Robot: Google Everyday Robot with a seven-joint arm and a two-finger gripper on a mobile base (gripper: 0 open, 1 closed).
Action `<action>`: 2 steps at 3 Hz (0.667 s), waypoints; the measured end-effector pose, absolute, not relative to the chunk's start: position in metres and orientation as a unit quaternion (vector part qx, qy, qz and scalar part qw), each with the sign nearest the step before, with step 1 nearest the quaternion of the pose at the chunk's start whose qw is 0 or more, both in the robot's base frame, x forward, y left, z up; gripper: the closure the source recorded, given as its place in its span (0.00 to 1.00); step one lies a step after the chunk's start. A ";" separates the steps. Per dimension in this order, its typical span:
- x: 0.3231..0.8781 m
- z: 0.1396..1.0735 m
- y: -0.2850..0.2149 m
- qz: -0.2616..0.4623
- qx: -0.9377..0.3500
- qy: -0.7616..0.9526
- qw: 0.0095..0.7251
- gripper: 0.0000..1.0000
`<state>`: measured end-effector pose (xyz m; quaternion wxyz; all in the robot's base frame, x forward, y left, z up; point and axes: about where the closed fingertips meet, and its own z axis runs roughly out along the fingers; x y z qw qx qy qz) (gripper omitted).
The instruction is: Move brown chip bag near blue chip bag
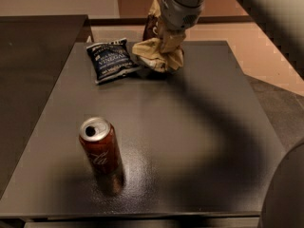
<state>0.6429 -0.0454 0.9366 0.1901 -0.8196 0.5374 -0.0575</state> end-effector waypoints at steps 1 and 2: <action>0.641 0.935 -0.027 -0.035 -0.820 0.538 0.196 0.59; 0.642 0.934 -0.026 -0.034 -0.820 0.537 0.196 0.36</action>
Offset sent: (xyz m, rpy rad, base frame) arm -0.0016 0.0171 -0.0014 0.0308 0.0291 0.0084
